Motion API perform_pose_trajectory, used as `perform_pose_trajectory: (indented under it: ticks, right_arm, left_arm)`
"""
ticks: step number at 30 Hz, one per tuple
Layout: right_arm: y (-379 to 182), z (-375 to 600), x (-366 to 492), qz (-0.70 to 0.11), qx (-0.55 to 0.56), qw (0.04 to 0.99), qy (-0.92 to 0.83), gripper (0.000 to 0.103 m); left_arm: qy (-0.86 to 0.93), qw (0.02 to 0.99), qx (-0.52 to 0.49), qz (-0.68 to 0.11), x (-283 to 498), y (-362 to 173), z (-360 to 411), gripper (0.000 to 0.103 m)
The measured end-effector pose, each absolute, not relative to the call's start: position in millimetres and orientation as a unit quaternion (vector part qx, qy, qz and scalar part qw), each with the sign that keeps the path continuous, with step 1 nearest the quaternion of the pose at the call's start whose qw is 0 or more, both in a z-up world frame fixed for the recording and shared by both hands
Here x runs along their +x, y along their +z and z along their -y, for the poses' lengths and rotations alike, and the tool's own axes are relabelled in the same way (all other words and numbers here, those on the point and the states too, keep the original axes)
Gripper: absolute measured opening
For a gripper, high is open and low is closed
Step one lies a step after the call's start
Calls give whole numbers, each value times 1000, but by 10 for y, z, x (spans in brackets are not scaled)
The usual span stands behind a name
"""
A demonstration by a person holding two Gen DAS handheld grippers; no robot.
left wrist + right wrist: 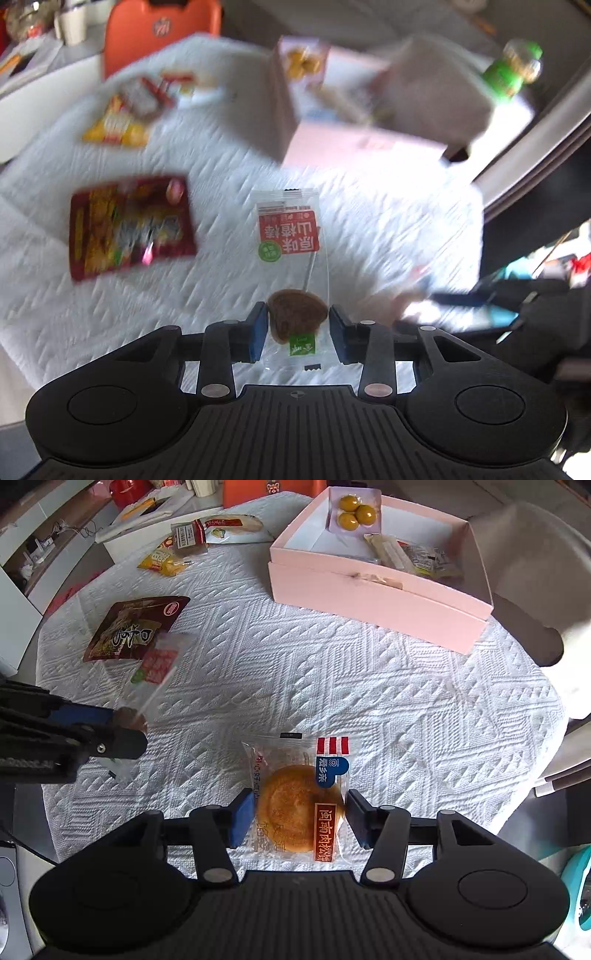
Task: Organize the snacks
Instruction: 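Drop cookie pack into pink box with left tool while right tool carries bun, then lower the bun into the pink box and open the right tool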
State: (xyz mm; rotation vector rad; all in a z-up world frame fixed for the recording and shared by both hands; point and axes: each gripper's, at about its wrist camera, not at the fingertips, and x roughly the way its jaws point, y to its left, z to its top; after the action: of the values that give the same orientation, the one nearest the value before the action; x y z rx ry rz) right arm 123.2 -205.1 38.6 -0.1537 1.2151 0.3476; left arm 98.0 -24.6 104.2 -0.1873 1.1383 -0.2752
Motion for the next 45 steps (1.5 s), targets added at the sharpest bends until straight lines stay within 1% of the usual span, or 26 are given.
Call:
perform_pose_trajectory:
  ticks: [2, 6, 7, 9, 11, 12, 14, 15, 16, 20, 24, 25, 26, 28, 30, 33, 35, 38, 39, 40, 41, 45]
  right_arm:
    - [439, 2129, 1253, -565, -64, 807, 159, 48]
    - [608, 2323, 1330, -551, -44, 820, 151, 48]
    - [649, 2362, 1361, -546, -40, 824, 148, 48]
    - [709, 2427, 1440, -537, -33, 830, 145, 48]
    - [736, 2471, 1513, -535, -28, 832, 148, 48]
    - [738, 2481, 1541, -537, -28, 829, 152, 49]
    - [720, 2471, 1548, -540, -36, 825, 164, 58]
    - [703, 2463, 1538, -539, -42, 824, 172, 68]
    - [673, 2449, 1523, -540, -47, 821, 179, 74]
    - [435, 2343, 1471, -563, -50, 801, 197, 74]
    - [205, 2218, 1468, -587, -45, 782, 206, 73]
    - [172, 2175, 1457, -591, -50, 777, 209, 63]
    - [151, 2128, 1452, -594, -61, 773, 213, 56]
    - [163, 2063, 1432, -590, -85, 772, 220, 54]
    - [243, 2077, 1448, -581, -86, 778, 222, 53]
    - [558, 2189, 1643, -557, -57, 801, 213, 53]
    - [865, 2262, 1877, -520, -33, 830, 202, 53]
    - [1239, 2282, 2282, -451, -29, 875, 171, 54]
    - [1304, 2277, 2458, -431, -27, 888, 160, 56]
    - [1325, 2253, 2618, -422, -28, 894, 149, 65]
    - [1313, 2208, 2779, -428, -34, 892, 142, 69]
    - [1251, 1888, 3099, -444, -38, 877, 181, 70]
  left_arm:
    - [-145, 849, -91, -500, 1181, 1369, 353, 41]
    - [-166, 881, -90, -433, 1853, 1837, 604, 43]
    - [-171, 882, -98, -428, 2056, 1849, 661, 46]
    - [-175, 874, -121, -436, 2402, 1745, 692, 45]
    - [-147, 870, -148, -447, 2556, 1601, 666, 43]
    - [-140, 869, -155, -448, 2553, 1543, 639, 44]
    - [-130, 871, -163, -445, 2436, 1445, 582, 44]
    - [-121, 868, -165, -452, 2330, 1356, 534, 44]
    - [-111, 862, -168, -465, 2257, 1255, 484, 44]
    - [-56, 825, -185, -531, 1905, 776, 256, 43]
    - [-22, 794, -218, -567, 1495, 451, 86, 43]
    - [-18, 789, -224, -571, 1423, 411, 70, 43]
    - [-15, 785, -231, -574, 1356, 374, 44, 43]
    - [-11, 780, -246, -575, 1265, 310, 3, 43]
    - [-8, 778, -259, -573, 1218, 284, -64, 43]
    - [-8, 783, -265, -563, 1221, 310, -159, 43]
    - [-11, 787, -266, -557, 1248, 367, -205, 43]
    - [-10, 795, -263, -547, 1298, 520, -273, 43]
    - [-8, 799, -260, -542, 1313, 575, -310, 43]
    - [-4, 803, -257, -538, 1327, 629, -355, 43]
    - [2, 807, -252, -533, 1335, 677, -407, 43]
    - [35, 822, -240, -516, 1365, 771, -688, 43]
